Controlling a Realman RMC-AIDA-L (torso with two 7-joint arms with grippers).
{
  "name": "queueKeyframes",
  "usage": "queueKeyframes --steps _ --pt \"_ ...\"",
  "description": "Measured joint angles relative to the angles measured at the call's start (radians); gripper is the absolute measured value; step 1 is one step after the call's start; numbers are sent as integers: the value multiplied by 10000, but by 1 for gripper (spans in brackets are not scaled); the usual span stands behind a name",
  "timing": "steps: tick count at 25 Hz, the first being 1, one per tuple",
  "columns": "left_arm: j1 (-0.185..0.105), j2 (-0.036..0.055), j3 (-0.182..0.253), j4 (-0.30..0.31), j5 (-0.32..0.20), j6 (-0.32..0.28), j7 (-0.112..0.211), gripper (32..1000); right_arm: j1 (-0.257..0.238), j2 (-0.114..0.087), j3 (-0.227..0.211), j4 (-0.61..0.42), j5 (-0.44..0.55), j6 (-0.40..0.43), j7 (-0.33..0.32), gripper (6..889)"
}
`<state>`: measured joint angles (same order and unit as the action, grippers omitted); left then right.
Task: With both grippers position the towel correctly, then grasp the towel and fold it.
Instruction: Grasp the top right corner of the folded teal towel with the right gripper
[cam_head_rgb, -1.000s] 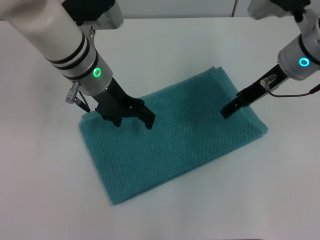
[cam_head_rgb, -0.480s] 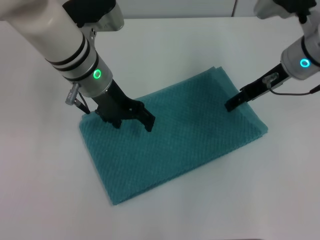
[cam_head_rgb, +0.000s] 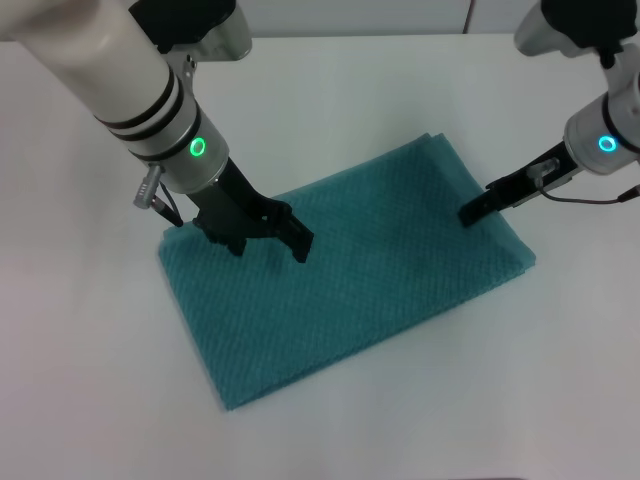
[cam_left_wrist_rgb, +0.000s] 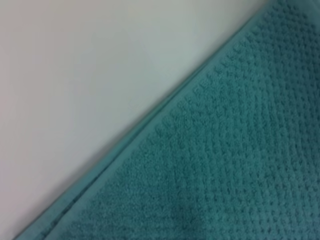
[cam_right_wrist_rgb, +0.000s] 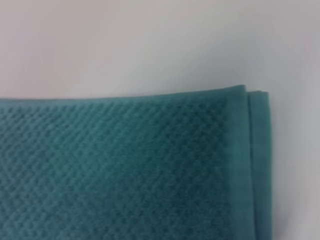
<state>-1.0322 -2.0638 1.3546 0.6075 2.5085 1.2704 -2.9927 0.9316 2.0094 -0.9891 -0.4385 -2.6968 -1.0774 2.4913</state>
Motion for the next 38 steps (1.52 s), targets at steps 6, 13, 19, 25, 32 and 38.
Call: queueKeyframes --steps 6,13,19,25,32,38 --pt "-17 -7 0 0 -15 -4 0 905 -116 0 -3 86 -104 458 6 850" --pt "-33 -10 8 14 -111 -24 0 905 -165 1 -3 317 -111 947 7 849" --pt "-33 -10 16 14 -157 -45 0 906 -192 25 -4 463 -109 1293 -37 849" --pt "-33 -10 15 16 -159 -76 0 906 -272 60 -3 581 -107 1451 -71 848" --pt "-33 -10 15 15 -159 -80 0 906 -412 94 -3 581 -106 1467 -78 847" --pt "-33 -10 15 1 -158 -80 0 906 -436 93 -3 582 -106 1475 -78 847"
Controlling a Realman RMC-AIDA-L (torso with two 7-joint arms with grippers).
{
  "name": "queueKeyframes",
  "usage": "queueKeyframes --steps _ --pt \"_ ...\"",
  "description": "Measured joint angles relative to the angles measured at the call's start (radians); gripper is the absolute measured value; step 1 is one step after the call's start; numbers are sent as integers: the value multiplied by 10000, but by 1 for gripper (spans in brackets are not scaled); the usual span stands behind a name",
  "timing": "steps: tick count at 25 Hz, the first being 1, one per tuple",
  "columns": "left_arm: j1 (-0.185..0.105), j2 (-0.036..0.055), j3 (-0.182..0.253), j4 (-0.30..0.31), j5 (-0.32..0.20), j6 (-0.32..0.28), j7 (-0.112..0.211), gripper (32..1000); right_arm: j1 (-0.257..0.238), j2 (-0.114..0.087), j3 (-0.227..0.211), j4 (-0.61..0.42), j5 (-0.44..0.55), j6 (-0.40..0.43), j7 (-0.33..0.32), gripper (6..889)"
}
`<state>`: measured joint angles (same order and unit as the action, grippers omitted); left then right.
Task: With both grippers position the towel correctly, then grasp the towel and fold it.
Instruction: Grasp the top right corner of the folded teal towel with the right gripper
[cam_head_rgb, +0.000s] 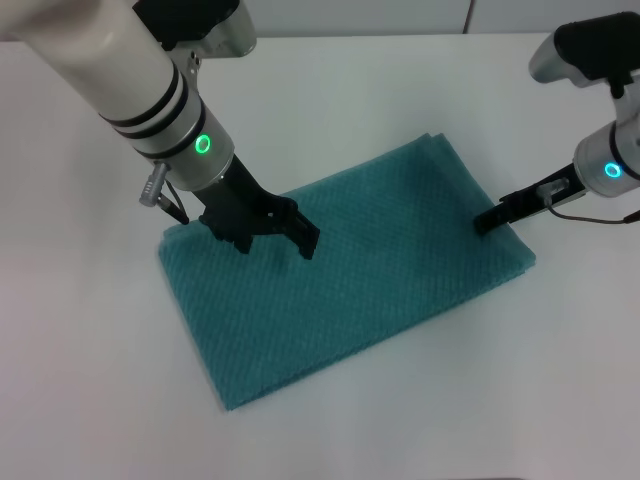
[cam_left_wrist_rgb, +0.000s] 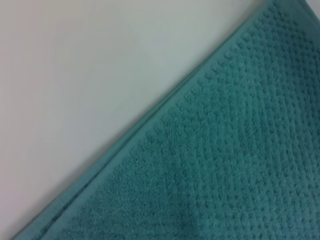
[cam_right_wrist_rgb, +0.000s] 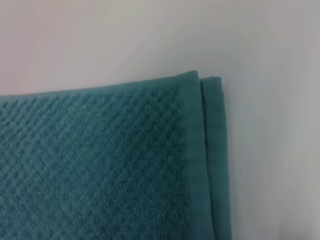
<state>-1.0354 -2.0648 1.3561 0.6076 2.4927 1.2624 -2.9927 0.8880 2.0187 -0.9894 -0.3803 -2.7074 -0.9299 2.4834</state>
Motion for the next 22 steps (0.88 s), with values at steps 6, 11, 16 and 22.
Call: queueKeyframes --steps 6,11,16,22 --pt "0 -12 -1 33 0 0 0 906 -28 0 0 101 0 90 0 846" --pt "0 -15 -1 40 0 -6 10 906 -30 -1 0 187 0 148 1 846" --pt "0 -15 0 45 0 -16 15 907 -30 -1 0 204 0 149 1 845" --pt "0 -15 -1 45 0 -26 15 907 -30 0 0 223 0 148 -5 845"
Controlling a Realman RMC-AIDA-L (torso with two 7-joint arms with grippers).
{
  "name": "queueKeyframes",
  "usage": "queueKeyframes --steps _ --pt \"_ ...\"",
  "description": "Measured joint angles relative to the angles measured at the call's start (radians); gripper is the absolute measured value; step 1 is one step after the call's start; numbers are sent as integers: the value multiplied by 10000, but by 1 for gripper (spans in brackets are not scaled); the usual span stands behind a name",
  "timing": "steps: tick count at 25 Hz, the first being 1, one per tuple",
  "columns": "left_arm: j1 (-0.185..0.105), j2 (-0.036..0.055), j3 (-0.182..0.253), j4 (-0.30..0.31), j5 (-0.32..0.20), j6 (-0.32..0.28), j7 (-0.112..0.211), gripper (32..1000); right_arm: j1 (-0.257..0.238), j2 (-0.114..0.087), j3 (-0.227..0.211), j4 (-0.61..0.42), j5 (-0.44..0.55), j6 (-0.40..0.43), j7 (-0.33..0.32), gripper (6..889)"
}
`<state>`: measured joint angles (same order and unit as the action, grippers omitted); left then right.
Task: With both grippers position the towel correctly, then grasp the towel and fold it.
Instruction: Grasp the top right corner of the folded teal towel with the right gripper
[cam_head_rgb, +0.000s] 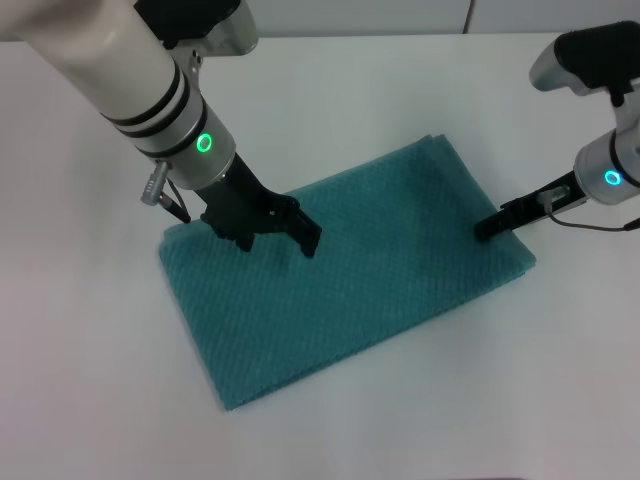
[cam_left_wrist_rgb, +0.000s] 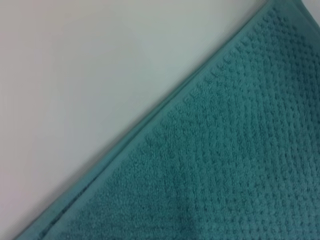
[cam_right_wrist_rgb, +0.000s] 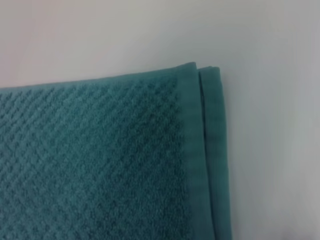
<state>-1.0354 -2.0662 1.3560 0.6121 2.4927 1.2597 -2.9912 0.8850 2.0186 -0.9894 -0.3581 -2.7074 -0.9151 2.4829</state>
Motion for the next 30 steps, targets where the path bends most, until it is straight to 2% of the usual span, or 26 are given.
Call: queueKeyframes --steps 17,30 --pt "0 0 0 11 0 -4 0 905 5 0 -6 7 0 -29 6 843" --pt "0 -16 17 15 -19 -62 0 905 16 18 -16 23 -1 -14 45 410"
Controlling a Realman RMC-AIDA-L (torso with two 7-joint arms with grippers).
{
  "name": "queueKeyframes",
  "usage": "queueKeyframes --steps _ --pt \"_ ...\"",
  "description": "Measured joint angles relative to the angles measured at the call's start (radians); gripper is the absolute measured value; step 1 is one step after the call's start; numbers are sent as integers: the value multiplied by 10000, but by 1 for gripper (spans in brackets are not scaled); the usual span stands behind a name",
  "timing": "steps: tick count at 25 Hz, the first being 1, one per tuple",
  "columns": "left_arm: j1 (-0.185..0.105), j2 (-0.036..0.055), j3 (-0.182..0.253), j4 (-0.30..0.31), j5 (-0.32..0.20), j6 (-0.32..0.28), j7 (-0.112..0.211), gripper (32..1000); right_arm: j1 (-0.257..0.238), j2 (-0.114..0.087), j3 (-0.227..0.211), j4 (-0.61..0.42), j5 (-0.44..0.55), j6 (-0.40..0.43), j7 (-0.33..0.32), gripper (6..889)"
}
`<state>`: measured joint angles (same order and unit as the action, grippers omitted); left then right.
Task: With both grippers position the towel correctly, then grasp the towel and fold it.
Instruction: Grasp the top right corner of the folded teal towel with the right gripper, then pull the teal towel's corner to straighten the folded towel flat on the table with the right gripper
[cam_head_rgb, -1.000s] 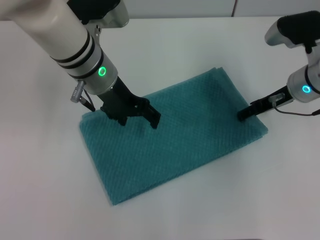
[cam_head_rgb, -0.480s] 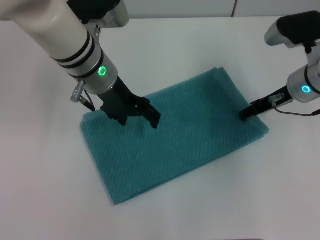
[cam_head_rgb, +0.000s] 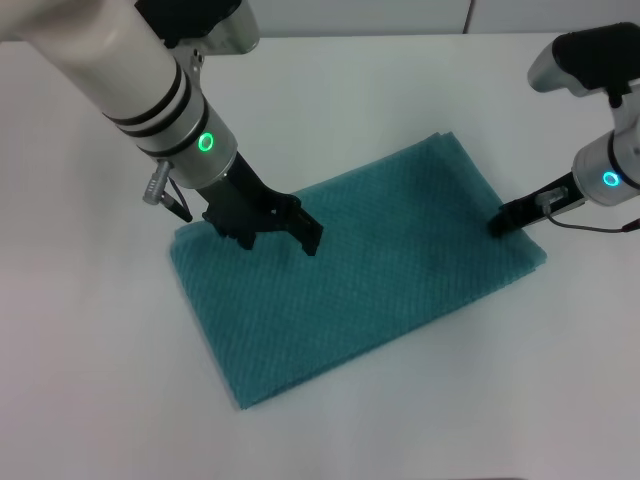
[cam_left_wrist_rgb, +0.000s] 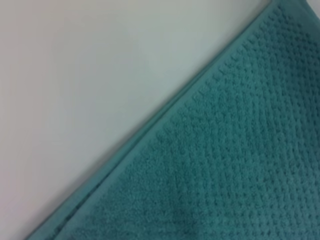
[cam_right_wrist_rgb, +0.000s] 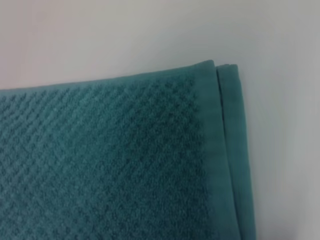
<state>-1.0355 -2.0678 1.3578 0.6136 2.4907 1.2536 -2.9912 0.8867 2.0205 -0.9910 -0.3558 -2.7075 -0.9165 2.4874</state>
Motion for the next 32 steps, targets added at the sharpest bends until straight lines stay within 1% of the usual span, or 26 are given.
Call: queueKeyframes --steps 3,5,11,17,19,25,32 --pt "1 15 248 -8 -219 -45 0 906 0 -1 0 0 -1 -11 2 308" --pt "1 26 364 -9 -324 -87 0 906 0 -2 0 0 -1 -22 3 270" --pt "17 45 385 -38 -356 -141 -1 907 -1 -3 0 0 0 -66 -17 154" --pt "45 55 381 -47 -364 -142 0 905 -11 -3 0 0 1 -99 -68 90" --pt "47 57 381 -47 -364 -147 0 905 -13 -6 0 -1 1 -170 -76 82" --pt "76 75 381 -47 -363 -157 0 907 -16 -40 0 -78 2 -708 -165 63" --pt "98 77 381 -47 -333 -157 0 907 2 -27 6 -220 65 -1441 -391 56"
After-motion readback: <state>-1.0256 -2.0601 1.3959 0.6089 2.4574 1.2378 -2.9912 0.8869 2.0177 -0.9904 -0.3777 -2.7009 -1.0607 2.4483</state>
